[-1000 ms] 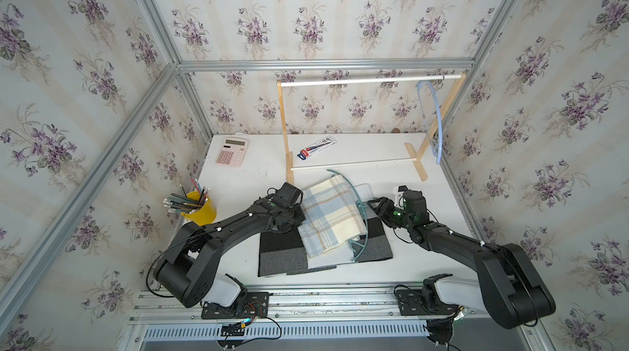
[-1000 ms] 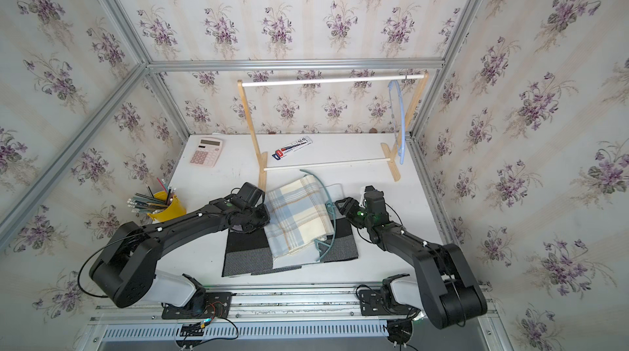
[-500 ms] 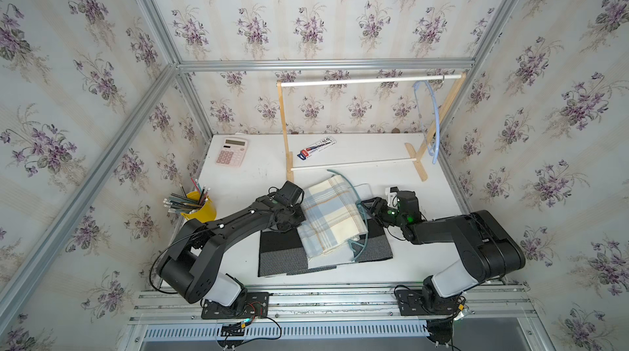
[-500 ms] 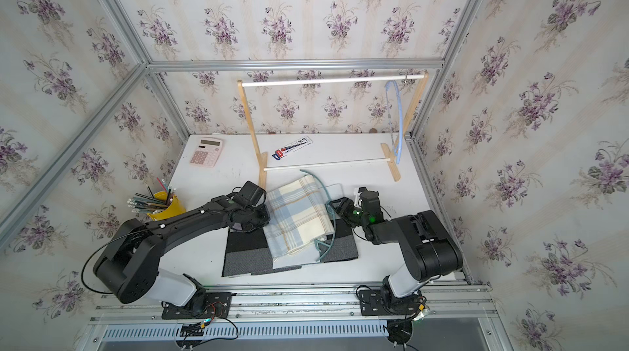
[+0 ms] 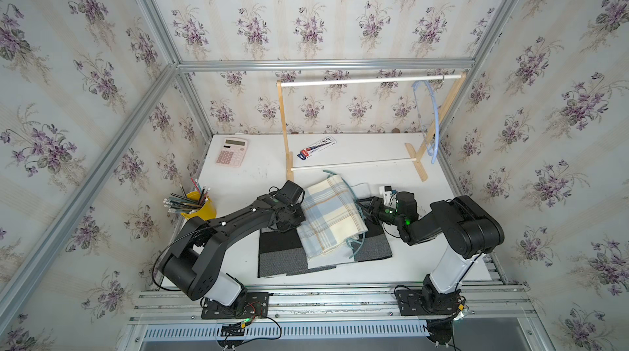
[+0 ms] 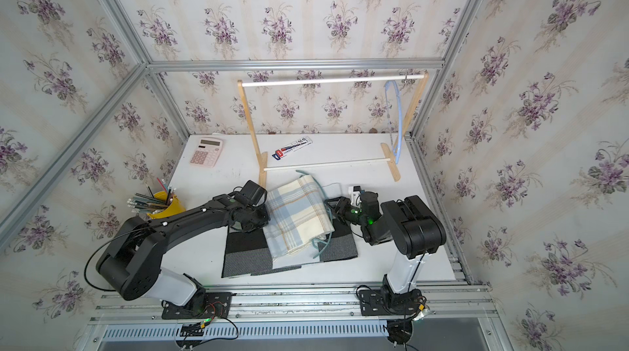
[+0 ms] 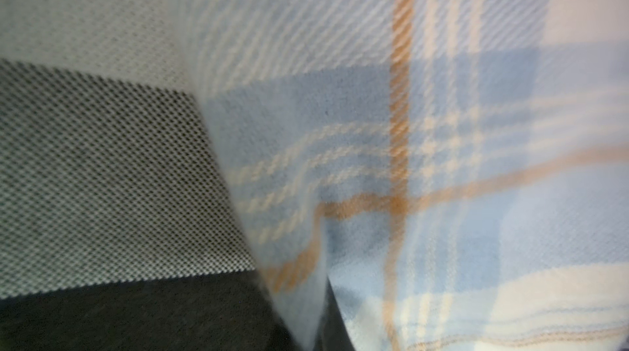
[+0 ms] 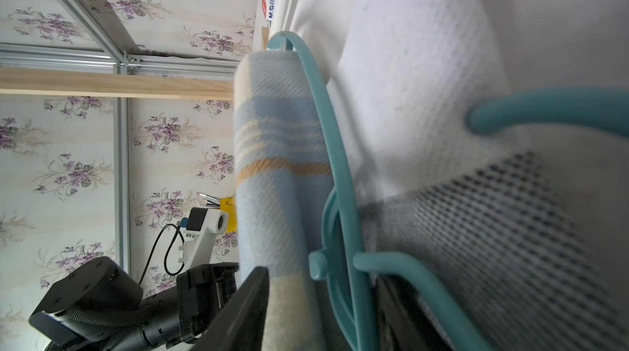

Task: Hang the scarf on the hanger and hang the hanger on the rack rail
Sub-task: Pick up the hanger at the center of the board.

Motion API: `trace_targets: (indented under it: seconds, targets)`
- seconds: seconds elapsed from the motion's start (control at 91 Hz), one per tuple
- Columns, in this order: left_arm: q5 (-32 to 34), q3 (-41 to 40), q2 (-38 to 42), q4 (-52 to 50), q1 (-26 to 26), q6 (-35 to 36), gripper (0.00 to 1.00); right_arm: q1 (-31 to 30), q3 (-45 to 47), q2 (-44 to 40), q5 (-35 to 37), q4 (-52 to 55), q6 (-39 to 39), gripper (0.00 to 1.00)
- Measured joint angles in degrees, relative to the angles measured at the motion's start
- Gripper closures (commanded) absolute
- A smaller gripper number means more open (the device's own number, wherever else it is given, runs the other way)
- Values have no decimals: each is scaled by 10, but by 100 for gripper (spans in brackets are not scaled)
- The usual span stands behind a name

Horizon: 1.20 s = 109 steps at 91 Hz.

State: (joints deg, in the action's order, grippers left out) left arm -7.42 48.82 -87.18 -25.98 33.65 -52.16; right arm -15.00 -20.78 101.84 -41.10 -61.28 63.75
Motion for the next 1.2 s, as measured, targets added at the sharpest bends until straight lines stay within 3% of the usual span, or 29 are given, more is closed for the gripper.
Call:
trace_targets:
  seconds: [0.341, 0.538, 0.989, 1.099, 1.198]
  targets:
    - [2, 4, -2, -8, 0, 6, 100, -2, -10, -2, -20, -3, -9, 63]
    - [3, 4, -2, -8, 0, 6, 100, -7, -27, -1, -5, 33, -32, 48]
    - [3, 1, -3, -8, 0, 6, 100, -7, -47, 52, 82, 7, -23, 50]
    - [3, 1, -8, -8, 0, 8, 100, -7, -53, 75, 87, -36, -5, 61]
    - [3, 1, -9, -8, 0, 9, 100, -7, -56, 90, 87, -69, 10, 78]
